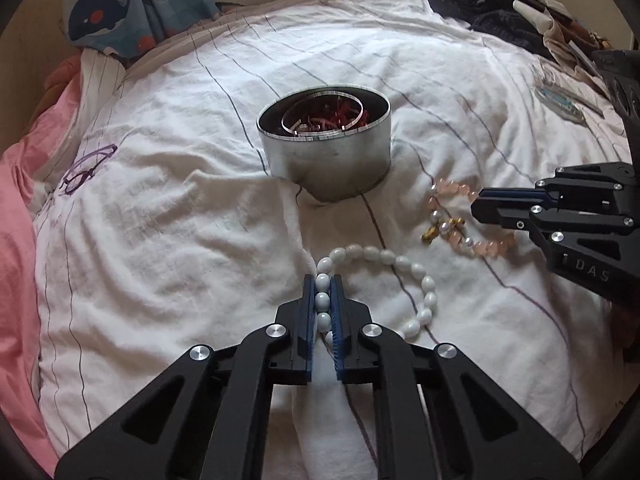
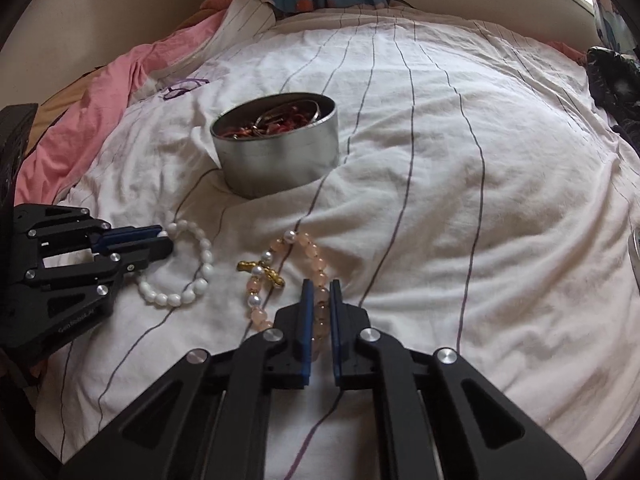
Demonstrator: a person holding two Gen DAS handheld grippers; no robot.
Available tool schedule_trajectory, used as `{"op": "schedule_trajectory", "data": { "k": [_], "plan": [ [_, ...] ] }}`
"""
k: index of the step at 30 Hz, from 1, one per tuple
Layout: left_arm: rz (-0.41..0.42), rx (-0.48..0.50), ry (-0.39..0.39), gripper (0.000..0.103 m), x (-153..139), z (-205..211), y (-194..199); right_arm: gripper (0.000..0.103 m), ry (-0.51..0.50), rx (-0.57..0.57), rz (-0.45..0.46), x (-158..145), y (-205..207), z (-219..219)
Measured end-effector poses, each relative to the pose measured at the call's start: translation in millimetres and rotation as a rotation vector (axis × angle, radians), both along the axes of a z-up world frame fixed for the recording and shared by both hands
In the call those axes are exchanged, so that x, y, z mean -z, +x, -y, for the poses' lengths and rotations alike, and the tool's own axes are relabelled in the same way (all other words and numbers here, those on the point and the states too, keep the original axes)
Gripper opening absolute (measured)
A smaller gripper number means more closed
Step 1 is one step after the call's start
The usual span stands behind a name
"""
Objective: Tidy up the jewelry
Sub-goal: 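Move left tool to the white pearl bracelet while right tool reaches the pink bead bracelet, then grasp the white pearl bracelet with left tool while right tool grasps the pink bead bracelet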
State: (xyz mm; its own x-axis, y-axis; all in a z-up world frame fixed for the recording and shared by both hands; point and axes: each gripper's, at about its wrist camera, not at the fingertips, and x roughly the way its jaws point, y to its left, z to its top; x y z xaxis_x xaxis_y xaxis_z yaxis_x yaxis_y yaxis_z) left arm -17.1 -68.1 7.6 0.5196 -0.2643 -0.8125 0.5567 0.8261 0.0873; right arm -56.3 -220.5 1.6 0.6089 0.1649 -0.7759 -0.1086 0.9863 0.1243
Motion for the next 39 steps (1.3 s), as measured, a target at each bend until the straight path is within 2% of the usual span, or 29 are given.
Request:
{"op": "schedule_trajectory", "data": {
  "k": [3, 6, 9, 10, 12, 13, 14, 15, 16, 17, 18, 21, 24, 31, 39],
  "plan": [
    [0.031, -0.038, -0.042, 0.008, -11, -8, 4, 0.008, 0.012, 0.030, 0.061, -10, -3, 6],
    [0.001, -0.068, -0.053, 0.008, -7, -13, 11, 0.010, 0.027, 0.041, 0.028, -6, 2, 10],
    [-0.012, -0.088, -0.050, 0.009, -4, -16, 15, 0.030, 0.017, 0.046, 0.006, 0, 4, 9],
    [-0.014, -0.096, -0.047, 0.011, -3, -17, 17, 0.031, 0.012, 0.050, 0.007, 0, 4, 9],
    [-0.023, -0.111, -0.037, 0.038, 2, -18, 20, 0.031, 0.006, 0.053, -0.013, 4, 7, 9],
    [-0.032, -0.116, -0.032, 0.043, 5, -19, 21, 0.030, 0.001, 0.058, -0.033, 8, 8, 10],
    [-0.045, -0.113, -0.027, 0.044, 9, -19, 23, 0.029, -0.001, 0.056, -0.055, 13, 10, 10],
    [-0.056, -0.103, -0.012, 0.043, 12, -16, 23, 0.019, -0.003, 0.053, -0.063, 15, 11, 10],
    [-0.056, -0.086, -0.004, 0.037, 13, -14, 22, 0.012, -0.003, 0.041, -0.067, 15, 11, 8],
    [-0.062, -0.060, -0.006, 0.017, 12, -10, 20, 0.008, 0.002, 0.029, -0.069, 14, 11, 7],
    [-0.056, -0.043, 0.002, 0.007, 11, -6, 18, 0.008, 0.006, 0.024, -0.061, 13, 10, 6],
    [-0.016, -0.031, -0.019, 0.007, 0, -2, 13, 0.008, 0.052, 0.019, -0.022, 5, 7, 6],
    [0.014, -0.038, -0.095, 0.007, -18, -5, 12, 0.008, 0.115, 0.026, 0.055, -10, 3, 11],
    [0.023, -0.034, -0.184, 0.007, -36, -5, 16, 0.008, 0.187, 0.041, 0.184, -34, -1, 14],
    [0.083, -0.030, -0.299, 0.007, -71, -9, 14, 0.008, 0.229, 0.042, 0.234, -47, -1, 17]
  ]
}}
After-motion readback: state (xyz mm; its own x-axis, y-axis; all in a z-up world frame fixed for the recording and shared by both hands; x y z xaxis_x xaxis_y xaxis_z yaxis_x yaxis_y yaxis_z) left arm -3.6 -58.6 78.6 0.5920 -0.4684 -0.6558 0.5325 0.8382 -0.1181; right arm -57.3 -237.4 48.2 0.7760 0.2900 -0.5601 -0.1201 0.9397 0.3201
